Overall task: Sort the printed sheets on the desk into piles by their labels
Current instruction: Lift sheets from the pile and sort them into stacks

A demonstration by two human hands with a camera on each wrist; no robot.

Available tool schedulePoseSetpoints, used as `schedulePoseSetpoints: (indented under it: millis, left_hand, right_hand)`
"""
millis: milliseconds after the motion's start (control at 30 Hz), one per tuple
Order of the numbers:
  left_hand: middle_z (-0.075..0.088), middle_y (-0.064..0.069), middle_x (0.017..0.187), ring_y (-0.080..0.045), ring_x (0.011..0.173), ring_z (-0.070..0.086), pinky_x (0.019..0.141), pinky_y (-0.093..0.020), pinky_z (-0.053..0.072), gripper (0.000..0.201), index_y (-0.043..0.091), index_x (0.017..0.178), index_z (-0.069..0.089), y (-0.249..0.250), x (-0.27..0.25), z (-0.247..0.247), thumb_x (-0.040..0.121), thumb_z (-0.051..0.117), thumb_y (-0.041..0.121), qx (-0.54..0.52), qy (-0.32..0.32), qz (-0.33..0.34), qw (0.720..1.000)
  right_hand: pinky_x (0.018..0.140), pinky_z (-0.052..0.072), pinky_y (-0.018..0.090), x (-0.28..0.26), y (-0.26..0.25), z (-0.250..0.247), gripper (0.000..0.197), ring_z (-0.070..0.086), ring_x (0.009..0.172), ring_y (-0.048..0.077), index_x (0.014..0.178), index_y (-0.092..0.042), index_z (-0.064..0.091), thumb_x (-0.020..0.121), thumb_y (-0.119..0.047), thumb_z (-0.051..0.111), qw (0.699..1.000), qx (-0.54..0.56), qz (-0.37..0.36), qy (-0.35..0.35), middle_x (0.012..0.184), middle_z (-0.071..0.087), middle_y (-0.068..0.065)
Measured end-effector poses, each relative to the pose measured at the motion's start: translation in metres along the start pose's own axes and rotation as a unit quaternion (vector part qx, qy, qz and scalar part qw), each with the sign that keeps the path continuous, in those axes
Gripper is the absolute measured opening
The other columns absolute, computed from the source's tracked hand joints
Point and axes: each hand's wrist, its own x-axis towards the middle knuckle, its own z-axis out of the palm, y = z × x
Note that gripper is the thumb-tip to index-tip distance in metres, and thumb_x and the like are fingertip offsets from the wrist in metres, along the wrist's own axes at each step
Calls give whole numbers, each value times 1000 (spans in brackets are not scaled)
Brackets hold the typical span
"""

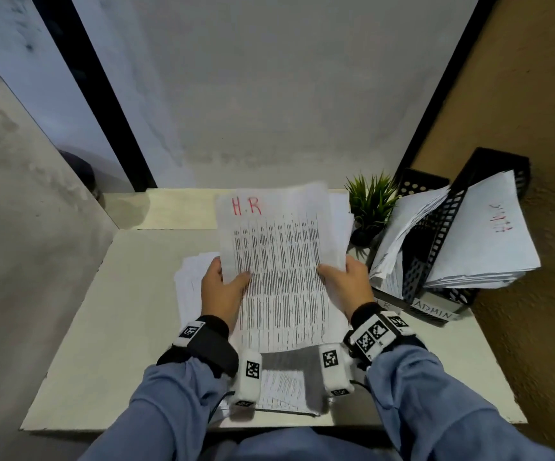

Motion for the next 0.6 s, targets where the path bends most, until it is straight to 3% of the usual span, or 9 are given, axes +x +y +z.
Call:
schedulePoseSetpoints:
  millis: [67, 167, 233, 333, 433, 500, 600]
  left_hand:
    - [69, 5, 97, -8, 87, 67, 73, -17, 54, 29, 17, 105, 59, 14, -3, 1, 84, 63, -3, -8, 5, 45, 999]
    - [68, 7, 93, -6, 84, 66, 64, -12, 52, 23, 18, 100, 60, 17, -4, -1, 84, 66, 3, 2, 16, 68, 998]
    - [68, 4, 91, -8, 84, 66, 67, -16, 52, 19, 19, 96, 61, 5, -4, -5, 84, 67, 6, 17, 20, 46, 999]
    - [67, -1, 88, -15, 82, 63, 74, -29, 51, 9, 13, 92, 61, -16, -8, -10, 85, 66, 10, 72, -4, 13, 997]
    - [52, 0, 68, -1, 60, 52, 55, -11, 40, 24, 15, 73, 49, -14, -13, -9, 88, 61, 2, 73, 9, 38, 997]
    - [62, 7, 79, 9, 66, 59, 59, -6, 45, 19, 21, 83, 55, -1, -13, -6, 87, 64, 5, 49, 11, 54, 997]
    - [69, 8, 99, -2, 89, 66, 74, -18, 53, 27, 21, 107, 61, 9, -9, -5, 83, 70, 11, 24, 21, 66, 997]
  right_hand:
    - [61, 56, 20, -10, -18, 1, 15, 63, 71, 16, 90, -4, 59, 84, 10, 58, 998, 4, -59, -17, 83, 64, 10]
    - [52, 51, 15, -20, -24, -1, 13, 63, 57, 0, 87, -8, 61, 82, 3, 65, 994, -30, -103, -32, 74, 63, 1]
    - [52, 52, 16, -22, -12, -2, 13, 64, 57, 3, 88, -5, 61, 81, 4, 65, 994, -70, -83, -30, 74, 64, 3]
    - [58, 54, 24, -23, 11, -5, 23, 62, 66, 22, 76, -14, 61, 80, 8, 62, 991, -126, -31, -33, 71, 64, 5]
    - [58, 52, 14, -25, 17, -6, 23, 64, 69, 14, 77, -17, 64, 83, 5, 61, 991, -123, -32, -43, 74, 67, 0]
    - [61, 53, 12, -25, 7, -3, 19, 65, 75, 9, 81, -16, 64, 84, 2, 62, 993, -98, -54, -33, 80, 68, 0]
    - [62, 55, 16, -23, -7, 0, 20, 63, 74, 12, 81, -17, 62, 81, 4, 64, 995, -50, -84, -28, 81, 64, 4]
